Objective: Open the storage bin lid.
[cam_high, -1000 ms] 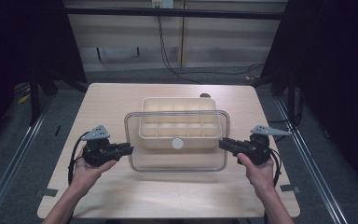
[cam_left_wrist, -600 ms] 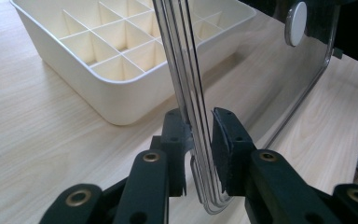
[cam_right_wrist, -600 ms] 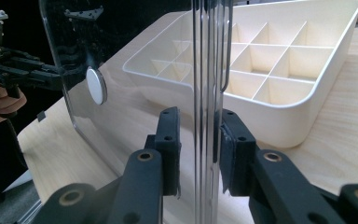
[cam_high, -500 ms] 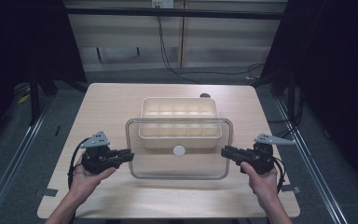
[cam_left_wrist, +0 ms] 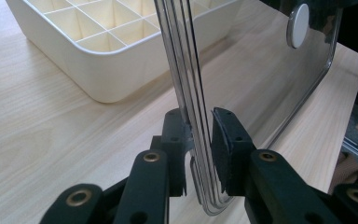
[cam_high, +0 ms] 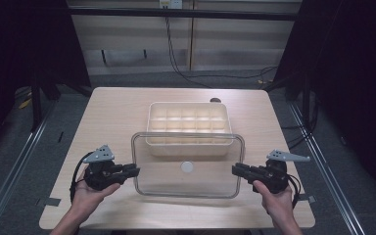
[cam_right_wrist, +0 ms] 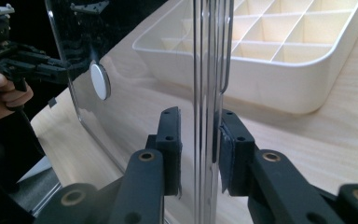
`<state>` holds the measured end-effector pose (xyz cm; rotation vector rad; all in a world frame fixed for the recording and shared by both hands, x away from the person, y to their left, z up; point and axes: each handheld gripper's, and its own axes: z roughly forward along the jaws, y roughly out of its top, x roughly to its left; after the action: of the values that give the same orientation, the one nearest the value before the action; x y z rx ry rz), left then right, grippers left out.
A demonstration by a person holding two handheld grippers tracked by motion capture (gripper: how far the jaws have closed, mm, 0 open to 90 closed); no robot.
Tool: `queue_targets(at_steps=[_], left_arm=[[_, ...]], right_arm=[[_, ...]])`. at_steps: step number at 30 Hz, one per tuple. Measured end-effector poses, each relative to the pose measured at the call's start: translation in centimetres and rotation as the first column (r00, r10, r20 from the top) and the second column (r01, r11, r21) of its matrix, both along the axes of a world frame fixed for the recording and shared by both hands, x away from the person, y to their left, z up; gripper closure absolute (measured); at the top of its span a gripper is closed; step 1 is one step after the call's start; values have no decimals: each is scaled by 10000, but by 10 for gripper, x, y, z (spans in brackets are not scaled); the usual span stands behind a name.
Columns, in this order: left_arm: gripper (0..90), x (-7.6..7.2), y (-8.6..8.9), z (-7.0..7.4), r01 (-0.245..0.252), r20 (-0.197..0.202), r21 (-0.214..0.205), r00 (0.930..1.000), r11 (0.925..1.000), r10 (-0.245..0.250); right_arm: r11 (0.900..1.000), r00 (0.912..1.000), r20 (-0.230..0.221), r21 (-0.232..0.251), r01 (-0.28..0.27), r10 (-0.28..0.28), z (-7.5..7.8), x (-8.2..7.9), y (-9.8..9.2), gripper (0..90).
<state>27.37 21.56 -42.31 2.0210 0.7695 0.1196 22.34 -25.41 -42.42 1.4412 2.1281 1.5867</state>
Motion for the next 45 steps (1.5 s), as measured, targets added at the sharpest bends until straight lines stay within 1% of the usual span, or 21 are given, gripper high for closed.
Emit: queue_targets(at_steps=[2,3,4,6,10,14,15,18,21,24,26,29,30,31,32,35,39,41,42,43,45], left_arm=[[757,-2,1,0,53,4,9,10000,10000,-53],[757,-4,1,0,17,-36,-10,10000,10000,-17],[757,-6,1,0,61,-32,-11,10000,10000,-61],[757,-10,3,-1,132,-106,-11,9999,9999,-132],[757,-12,3,-3,134,-180,47,9997,9999,-133],[756,-16,2,-6,135,-311,153,9994,9998,-131],[756,-18,1,-7,172,-341,153,9993,9997,-167],[756,-24,0,-10,278,-367,162,9990,9995,-272],[756,-29,0,-13,438,-470,286,9980,9986,-424],[755,-30,-1,-16,432,-512,397,9978,9983,-412],[749,-31,-3,-19,423,-507,650,9979,9970,-390],[740,-29,-3,-21,528,-578,624,9971,9966,-493],[737,-29,-4,-22,468,-582,672,9974,9966,-429],[731,-29,-4,-22,468,-582,672,9974,9966,-429],[731,-28,-5,-23,457,-559,719,9976,9964,-417],[713,-27,-7,-26,444,-568,897,9976,9950,-394],[710,-24,-7,-26,485,-730,779,9964,9958,-428],[708,-22,-7,-27,491,-801,717,9958,9962,-433],[707,-20,-8,-27,465,-800,783,9960,9958,-402],[706,-20,-8,-27,465,-800,783,9960,9958,-402],[702,-19,-9,-27,433,-849,736,9957,9963,-370]], right_arm=[[10000,10000,-30,-31,-50,50,-1,-2,0,729],[10000,9999,-130,-35,-45,44,-1,-3,0,728],[9999,9999,-92,-52,-103,102,-2,-4,0,729],[9999,9997,-191,12,-172,172,-3,-8,0,728],[9998,9995,-258,73,-203,205,-4,-10,0,728],[9998,9987,-463,3,-216,216,-9,-13,1,727],[9996,9981,-546,-10,-275,274,-11,-16,0,727],[9997,9980,-583,-48,-251,248,-13,-21,-1,727],[9997,9974,-681,-106,-223,216,-17,-28,-1,724],[9996,9974,-679,-144,-247,237,-18,-28,-1,723],[9994,9973,-703,-221,-250,234,-20,-28,0,722],[9995,9964,-823,-237,-199,178,-23,-26,0,719],[9997,9955,-931,-193,-170,151,-27,-24,-1,717],[9997,9955,-931,-193,-170,151,-27,-24,-1,717],[9995,9953,-963,-261,-156,130,-28,-23,0,715],[9973,9947,-1028,-725,-100,25,-32,-22,4,700],[9964,9946,-1037,-834,-118,31,-33,-18,4,694],[9944,9942,-1075,-1055,-118,4,-32,-14,5,682],[9924,9944,-1060,-1221,-153,22,-32,-12,6,674],[9924,9944,-1060,-1221,-153,22,-32,-12,6,674],[9879,9957,-926,-1536,-191,49,-31,-10,8,657]])
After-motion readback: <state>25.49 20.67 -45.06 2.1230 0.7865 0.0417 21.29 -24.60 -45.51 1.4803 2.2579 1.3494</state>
